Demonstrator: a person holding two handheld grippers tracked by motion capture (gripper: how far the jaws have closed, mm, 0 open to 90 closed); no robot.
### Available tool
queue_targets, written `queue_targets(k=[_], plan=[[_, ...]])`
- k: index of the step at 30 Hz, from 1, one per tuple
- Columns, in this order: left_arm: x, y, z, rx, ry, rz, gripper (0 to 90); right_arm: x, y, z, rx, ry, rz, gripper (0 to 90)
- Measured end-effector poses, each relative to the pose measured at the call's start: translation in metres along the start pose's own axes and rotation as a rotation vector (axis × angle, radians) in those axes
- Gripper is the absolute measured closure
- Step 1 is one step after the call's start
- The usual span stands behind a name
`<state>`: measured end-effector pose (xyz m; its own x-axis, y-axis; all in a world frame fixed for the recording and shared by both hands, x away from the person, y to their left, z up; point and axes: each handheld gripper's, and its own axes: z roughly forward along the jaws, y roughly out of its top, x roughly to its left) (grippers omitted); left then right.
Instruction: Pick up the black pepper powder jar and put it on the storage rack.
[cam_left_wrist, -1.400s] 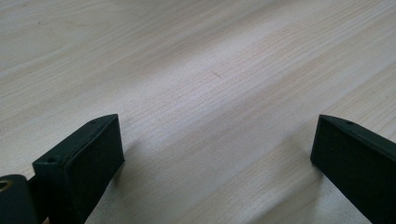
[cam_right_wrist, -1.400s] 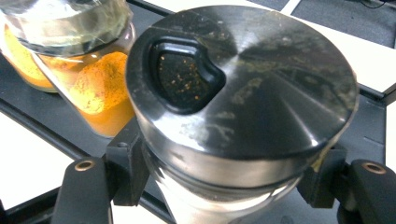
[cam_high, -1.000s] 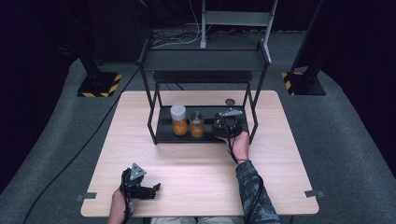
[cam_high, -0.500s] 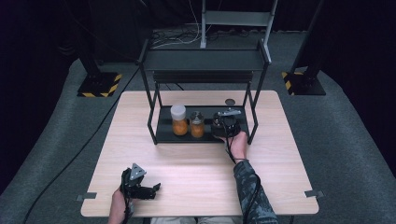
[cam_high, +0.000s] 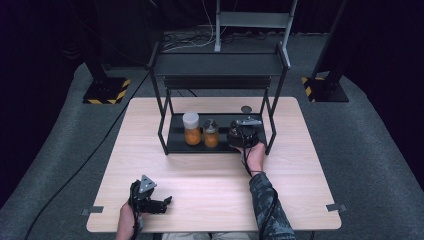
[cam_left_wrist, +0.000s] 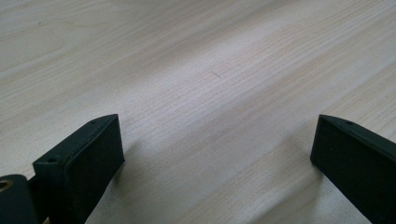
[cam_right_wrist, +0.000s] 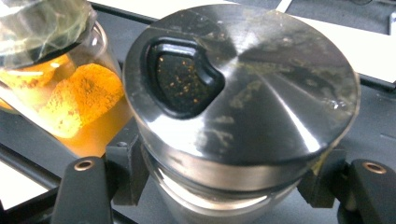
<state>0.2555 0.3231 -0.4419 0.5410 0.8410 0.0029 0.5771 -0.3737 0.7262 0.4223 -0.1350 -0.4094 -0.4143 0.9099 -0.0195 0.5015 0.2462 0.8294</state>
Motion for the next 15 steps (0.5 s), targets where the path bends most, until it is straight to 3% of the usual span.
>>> queue_targets(k=[15], plan=[[0.0001, 0.0001, 0.0000, 0.000, 0.000, 0.000, 2.0, 0.0015, 0.0008, 0.0003, 0.006, -0.002, -0.007, 30.1]])
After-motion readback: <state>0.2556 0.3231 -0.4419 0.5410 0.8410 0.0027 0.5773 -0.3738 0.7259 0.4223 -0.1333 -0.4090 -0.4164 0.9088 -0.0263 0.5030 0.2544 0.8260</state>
